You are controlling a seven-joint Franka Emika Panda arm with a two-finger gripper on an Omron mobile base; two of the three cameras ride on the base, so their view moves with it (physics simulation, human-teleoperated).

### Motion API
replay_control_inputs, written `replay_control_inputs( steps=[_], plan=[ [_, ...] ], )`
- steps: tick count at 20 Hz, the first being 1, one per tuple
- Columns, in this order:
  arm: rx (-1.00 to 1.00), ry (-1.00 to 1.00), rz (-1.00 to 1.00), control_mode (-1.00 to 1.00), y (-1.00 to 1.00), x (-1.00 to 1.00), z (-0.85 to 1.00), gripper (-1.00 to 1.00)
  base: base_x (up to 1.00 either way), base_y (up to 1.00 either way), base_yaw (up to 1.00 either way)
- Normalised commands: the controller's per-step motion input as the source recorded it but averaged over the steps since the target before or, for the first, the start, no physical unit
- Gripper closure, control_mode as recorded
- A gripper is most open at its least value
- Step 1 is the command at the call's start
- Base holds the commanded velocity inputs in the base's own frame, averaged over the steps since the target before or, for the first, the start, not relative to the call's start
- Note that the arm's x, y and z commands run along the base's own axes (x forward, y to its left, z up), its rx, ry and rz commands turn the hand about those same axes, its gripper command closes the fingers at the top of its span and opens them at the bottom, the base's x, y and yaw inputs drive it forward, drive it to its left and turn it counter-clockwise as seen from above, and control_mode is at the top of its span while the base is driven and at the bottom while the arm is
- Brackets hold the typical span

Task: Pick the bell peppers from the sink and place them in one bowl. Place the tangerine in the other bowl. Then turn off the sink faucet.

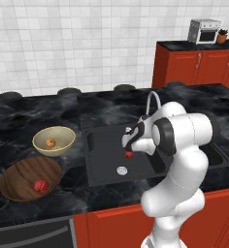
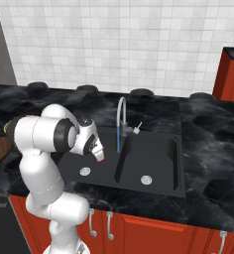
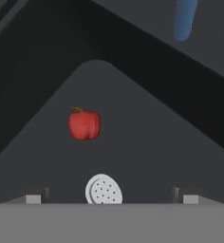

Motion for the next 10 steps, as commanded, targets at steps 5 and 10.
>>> replay_control_inputs(
  steps=[5, 10],
  plan=[
    [0.00, 0.00, 0.00, -1.00, 0.00, 0.47, -0.25, -1.00, 0.00, 0.00, 0.00],
    [0.00, 0.00, 0.00, -1.00, 0.00, 0.43, -0.23, -1.00, 0.00, 0.00, 0.00]
  ],
)
